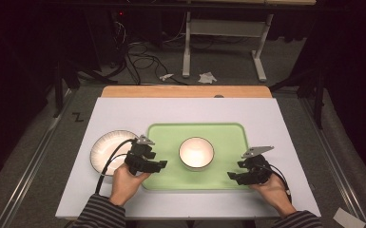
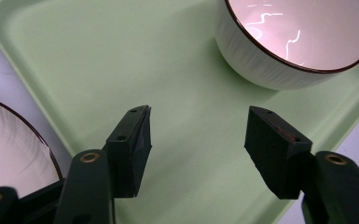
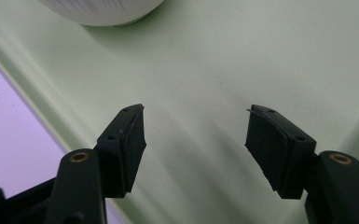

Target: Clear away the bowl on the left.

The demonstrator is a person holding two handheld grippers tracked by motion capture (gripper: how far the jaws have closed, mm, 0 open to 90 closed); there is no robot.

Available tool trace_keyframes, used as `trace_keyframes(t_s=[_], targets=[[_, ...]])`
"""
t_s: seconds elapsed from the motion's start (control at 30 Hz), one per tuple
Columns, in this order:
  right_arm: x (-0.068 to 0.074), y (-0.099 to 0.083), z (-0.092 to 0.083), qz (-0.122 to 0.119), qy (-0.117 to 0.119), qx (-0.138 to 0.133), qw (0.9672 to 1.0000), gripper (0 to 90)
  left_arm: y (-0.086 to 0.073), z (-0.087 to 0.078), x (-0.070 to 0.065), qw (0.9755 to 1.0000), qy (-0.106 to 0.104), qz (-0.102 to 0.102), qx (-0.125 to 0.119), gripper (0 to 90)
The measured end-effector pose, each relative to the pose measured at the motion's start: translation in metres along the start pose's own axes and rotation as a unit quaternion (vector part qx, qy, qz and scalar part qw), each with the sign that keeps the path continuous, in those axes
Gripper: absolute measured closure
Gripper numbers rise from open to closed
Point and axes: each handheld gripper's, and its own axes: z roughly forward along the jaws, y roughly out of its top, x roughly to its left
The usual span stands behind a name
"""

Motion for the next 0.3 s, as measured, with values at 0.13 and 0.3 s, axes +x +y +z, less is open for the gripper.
trace_keyframes(t_s=[0.13, 0.3], targets=[[-0.0008, 0.0003, 0.0000, 0.002, 0.009, 0.002, 1.0000, 39.4, -0.0004, -0.0001, 0.0000, 1.0000, 0.000, 0.003, 0.003, 41.1], [-0.0023, -0.0001, 0.0008, 0.002, 0.007, 0.001, 1.0000, 39.7, -0.0018, 0.0003, -0.0010, 0.9999, -0.007, 0.006, 0.006, 41.8]])
